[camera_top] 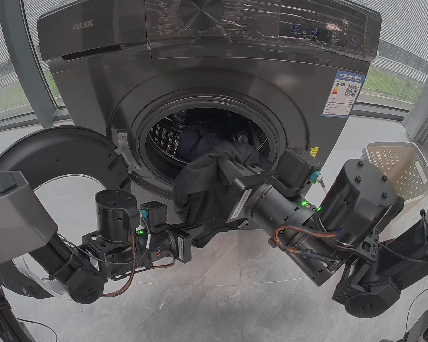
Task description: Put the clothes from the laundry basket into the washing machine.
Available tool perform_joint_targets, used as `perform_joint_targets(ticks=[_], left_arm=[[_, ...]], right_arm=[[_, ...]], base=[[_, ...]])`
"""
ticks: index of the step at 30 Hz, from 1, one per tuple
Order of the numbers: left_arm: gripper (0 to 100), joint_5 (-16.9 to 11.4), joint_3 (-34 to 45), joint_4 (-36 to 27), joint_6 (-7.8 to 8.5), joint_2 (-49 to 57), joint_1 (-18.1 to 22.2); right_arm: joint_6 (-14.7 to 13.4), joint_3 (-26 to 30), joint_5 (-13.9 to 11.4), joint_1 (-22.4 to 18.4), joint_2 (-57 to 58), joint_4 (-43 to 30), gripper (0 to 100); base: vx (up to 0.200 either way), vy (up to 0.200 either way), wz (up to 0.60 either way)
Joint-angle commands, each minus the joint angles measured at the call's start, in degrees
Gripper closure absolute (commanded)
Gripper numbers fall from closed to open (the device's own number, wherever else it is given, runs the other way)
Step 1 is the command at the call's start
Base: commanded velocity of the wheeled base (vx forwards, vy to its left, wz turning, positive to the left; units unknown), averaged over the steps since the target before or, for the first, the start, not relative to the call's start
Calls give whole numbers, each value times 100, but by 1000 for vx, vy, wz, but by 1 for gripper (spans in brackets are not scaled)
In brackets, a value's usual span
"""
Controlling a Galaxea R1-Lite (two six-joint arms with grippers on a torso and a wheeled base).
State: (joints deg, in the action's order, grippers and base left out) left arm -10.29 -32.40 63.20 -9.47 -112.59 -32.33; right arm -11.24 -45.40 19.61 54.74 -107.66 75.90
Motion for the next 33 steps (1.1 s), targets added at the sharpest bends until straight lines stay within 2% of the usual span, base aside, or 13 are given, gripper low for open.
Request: perform_joint_targets(ticks=[1, 6, 10, 13, 15, 20, 21, 33], left_arm=[[100, 18, 226, 202, 33, 97, -28], [100, 27, 665, 773, 42, 334, -45], [100, -8, 1395, 1617, 77, 651, -54], [100, -26, 1623, 2021, 60, 660, -45], [100, -35, 1764, 2557, 7, 572, -28], [100, -52, 1649, 2584, -37, 616, -19], [100, -52, 1641, 2593, -37, 607, -28], [100, 9, 1236, 2593, -28, 616, 139]], right_arm=[[-1, 22, -2, 2, -36, 4, 100], [-10, 31, -2, 2, -115, 4, 100], [-71, 40, -37, -7, -309, 13, 100], [-133, 49, -54, -7, -405, 74, 100], [-133, 84, -81, -7, -520, 180, 100], [-124, 233, -204, -51, -564, 180, 100], [-115, 268, -212, -77, -564, 180, 0], [-98, 787, -221, -16, -599, 83, 0]], base=[[0, 0, 0], [0, 0, 0], [0, 0, 0], [0, 0, 0], [0, 0, 0], [0, 0, 0], [0, 0, 0], [0, 0, 0]])
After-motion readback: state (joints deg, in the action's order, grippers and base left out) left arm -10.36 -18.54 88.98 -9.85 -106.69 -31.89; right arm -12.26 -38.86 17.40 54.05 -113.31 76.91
